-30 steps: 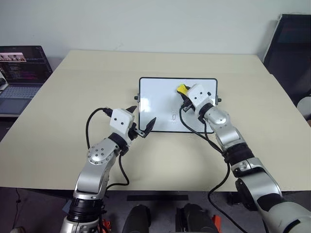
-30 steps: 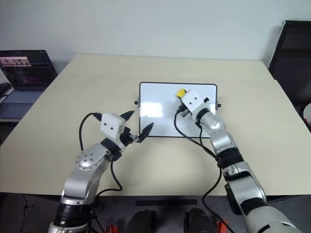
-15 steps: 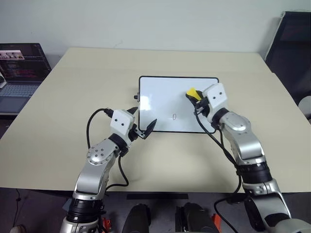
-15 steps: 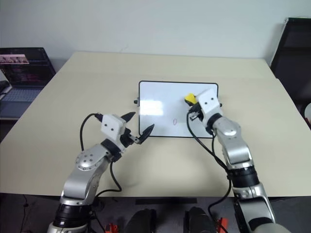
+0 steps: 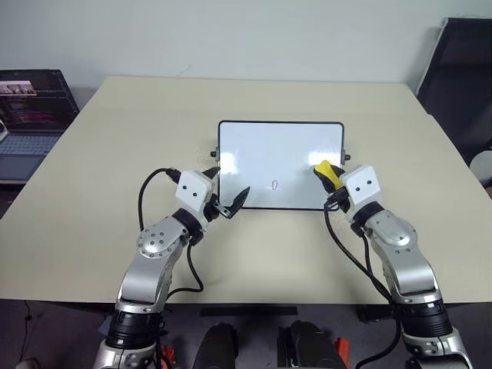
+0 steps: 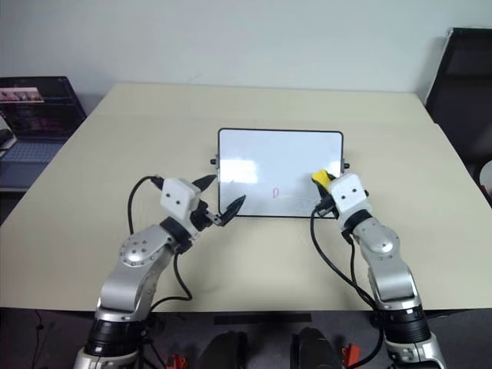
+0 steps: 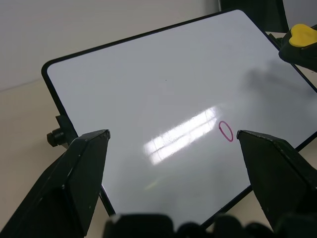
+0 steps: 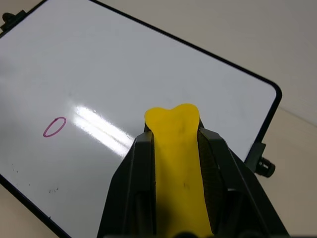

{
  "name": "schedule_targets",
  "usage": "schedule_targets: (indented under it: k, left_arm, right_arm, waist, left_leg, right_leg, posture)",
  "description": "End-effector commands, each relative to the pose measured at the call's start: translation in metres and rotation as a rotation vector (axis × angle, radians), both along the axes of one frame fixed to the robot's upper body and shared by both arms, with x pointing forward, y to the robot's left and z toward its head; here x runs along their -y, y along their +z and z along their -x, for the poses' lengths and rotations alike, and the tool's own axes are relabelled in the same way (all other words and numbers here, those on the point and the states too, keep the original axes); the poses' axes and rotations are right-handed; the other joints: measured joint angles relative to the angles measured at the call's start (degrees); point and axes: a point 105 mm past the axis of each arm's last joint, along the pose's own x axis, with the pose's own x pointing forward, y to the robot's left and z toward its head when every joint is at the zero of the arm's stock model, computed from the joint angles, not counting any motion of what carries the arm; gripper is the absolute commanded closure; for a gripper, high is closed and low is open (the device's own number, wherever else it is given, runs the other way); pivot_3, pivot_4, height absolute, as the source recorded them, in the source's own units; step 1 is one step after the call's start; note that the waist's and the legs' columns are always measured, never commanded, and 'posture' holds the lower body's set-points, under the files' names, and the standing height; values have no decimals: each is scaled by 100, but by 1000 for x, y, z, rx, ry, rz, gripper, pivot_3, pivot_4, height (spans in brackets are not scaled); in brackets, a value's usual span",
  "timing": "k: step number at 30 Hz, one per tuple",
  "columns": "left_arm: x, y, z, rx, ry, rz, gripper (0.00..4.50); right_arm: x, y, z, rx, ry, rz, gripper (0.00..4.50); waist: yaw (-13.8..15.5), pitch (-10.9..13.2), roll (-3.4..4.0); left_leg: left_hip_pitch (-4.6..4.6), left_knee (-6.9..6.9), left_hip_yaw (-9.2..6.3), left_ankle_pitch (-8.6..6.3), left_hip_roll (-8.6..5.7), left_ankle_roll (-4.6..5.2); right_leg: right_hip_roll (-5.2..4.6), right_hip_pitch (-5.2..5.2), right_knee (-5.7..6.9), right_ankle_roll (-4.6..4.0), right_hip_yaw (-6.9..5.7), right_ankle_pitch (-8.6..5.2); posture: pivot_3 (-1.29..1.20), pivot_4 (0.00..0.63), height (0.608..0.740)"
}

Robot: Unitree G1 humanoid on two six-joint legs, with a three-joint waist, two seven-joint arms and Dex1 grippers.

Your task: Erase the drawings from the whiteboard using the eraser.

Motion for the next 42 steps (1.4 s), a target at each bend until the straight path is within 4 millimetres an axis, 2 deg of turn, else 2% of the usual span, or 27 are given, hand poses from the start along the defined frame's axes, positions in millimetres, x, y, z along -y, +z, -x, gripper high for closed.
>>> schedule_targets:
  k: [1, 7, 14, 24, 29, 35, 42]
  left_arm:
    - [2, 9, 1, 39, -17, 10, 0]
    - [3, 7, 4, 32, -18, 11, 0]
    - [2, 2, 7, 21, -13, 16, 0]
    - [3, -17, 13, -27, -8, 24, 0]
    - [5, -19, 13, -30, -7, 26, 0]
    - [5, -12, 14, -19, 4, 31, 0]
    - [5, -7, 19, -20, 18, 32, 0]
  right_arm:
    - [1, 10, 4, 58, 5, 7, 3632]
    - [4, 6, 3, 44, -6, -5, 3632]
    - [-8, 14, -4, 54, 29, 0, 3632]
    - [-49, 47, -43, 105, 117, 40, 3632]
    - [-64, 48, -60, 119, 134, 84, 3632]
    - [-65, 22, -74, 54, 114, 173, 3632]
    - [-60, -16, -66, -41, 126, 166, 3632]
  waist:
    - [2, 0, -1]
    - [1, 0, -1]
    - [-4, 0, 0]
    - [-1, 0, 0]
    - [4, 0, 0]
    - [3, 0, 0]
    - [-2, -3, -4]
  left_leg:
    - [-1, 0, 0, 0, 0, 0]
    - [0, 0, -1, 0, 0, 0]
    - [1, 1, -2, 0, 0, 0]
    - [3, 4, -1, 0, 1, 0]
    - [1, 4, -1, 0, 0, 0]
    - [1, 4, -2, 0, 0, 0]
    - [17, 4, -5, 0, 1, 0]
  right_leg:
    - [0, 0, -1, 0, 0, 0]
    - [0, 0, 1, 0, 0, 0]
    - [0, 0, 2, -1, 2, 1]
    - [0, 0, 6, -2, 1, 2]
    - [-2, 1, 6, -3, -2, 2]
    - [-3, 1, 7, -4, -1, 3]
    - [-3, 13, 12, -4, 2, 3]
  posture:
    - [0, 150, 740]
    - [0, 150, 740]
    - [0, 150, 740]
    - [0, 150, 740]
    - [0, 150, 740]
    - [0, 150, 740]
    - [0, 150, 740]
